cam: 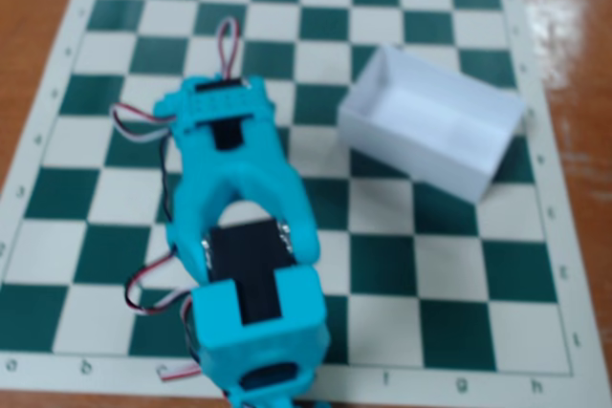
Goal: Grab the toy horse and put it in the box.
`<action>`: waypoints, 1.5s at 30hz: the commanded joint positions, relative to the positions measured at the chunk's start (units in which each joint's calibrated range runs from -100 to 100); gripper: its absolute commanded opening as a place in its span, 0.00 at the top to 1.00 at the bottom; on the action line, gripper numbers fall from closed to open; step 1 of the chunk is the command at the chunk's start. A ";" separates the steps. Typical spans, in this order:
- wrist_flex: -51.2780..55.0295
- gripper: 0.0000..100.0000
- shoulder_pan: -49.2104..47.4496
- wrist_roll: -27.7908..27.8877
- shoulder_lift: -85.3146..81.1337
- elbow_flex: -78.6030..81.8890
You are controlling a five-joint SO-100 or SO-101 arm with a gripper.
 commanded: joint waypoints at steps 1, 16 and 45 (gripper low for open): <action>0.86 0.60 -0.38 -0.11 2.79 -4.90; -1.13 0.61 -0.74 0.53 15.00 -15.09; -4.29 1.00 4.40 4.68 21.02 -17.55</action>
